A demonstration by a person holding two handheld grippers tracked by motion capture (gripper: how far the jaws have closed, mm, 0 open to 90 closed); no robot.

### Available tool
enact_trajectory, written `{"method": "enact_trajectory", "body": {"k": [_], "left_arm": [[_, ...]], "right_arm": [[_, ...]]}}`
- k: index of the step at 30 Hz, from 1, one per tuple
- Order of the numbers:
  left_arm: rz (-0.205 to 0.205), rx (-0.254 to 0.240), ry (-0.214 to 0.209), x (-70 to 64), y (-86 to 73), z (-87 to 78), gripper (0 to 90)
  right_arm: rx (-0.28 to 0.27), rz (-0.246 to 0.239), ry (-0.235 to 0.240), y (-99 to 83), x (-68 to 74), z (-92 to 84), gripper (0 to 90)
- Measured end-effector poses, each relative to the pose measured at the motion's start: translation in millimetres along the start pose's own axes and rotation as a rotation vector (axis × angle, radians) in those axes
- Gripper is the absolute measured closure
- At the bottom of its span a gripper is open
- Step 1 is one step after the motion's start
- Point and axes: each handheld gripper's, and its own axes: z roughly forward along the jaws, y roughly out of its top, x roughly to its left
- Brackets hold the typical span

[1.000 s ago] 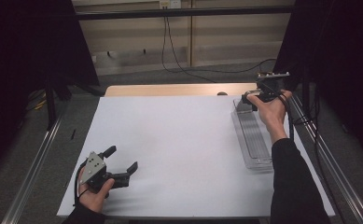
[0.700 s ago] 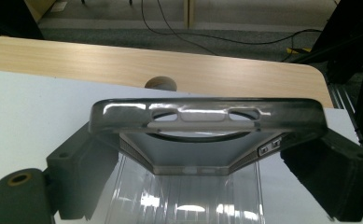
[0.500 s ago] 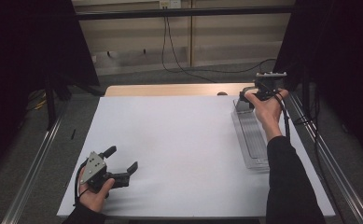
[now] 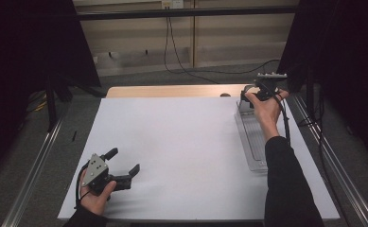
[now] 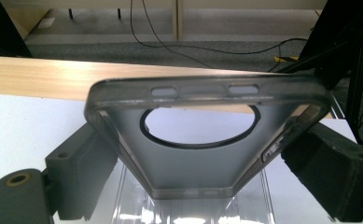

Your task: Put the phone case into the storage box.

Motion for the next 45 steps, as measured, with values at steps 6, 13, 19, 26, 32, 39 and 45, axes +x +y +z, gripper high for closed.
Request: {"method": "enact_trajectory", "body": {"k": [6,13,19,26,32,39,45], "left_arm": [[0.023,0.008,0.001,-0.5,-0.2,0.8,2.1],[0.018,0.005,0.005,-0.4,-0.1,0.8,2.1],[0.031,0.010,0.006,-0.6,0.0,0.8,2.2],[0.035,0.010,0.006,-0.7,-0.3,0.8,2.2],[0.037,0.010,0.005,-0.8,-0.2,0.8,2.2],[0.036,0.012,0.007,-0.9,-0.4,0.8,2.2],[0.041,0.014,0.007,-0.8,-0.3,0.9,2.2]], "right_arm": [[-0.020,0.003,0.014,-0.2,-1.5,4.7,10.1],[-0.022,0.000,0.028,-0.8,-3.1,11.4,10.0],[-0.023,0.002,0.041,1.9,-6.3,14.8,9.9],[-0.024,-0.016,0.043,3.3,-4.8,18.7,9.7],[-0.029,-0.013,0.062,2.8,-6.6,20.0,8.6],[-0.046,-0.013,0.085,3.4,-8.4,19.9,4.6],[-0.068,-0.001,0.102,3.9,-8.7,19.9,2.2]]}}
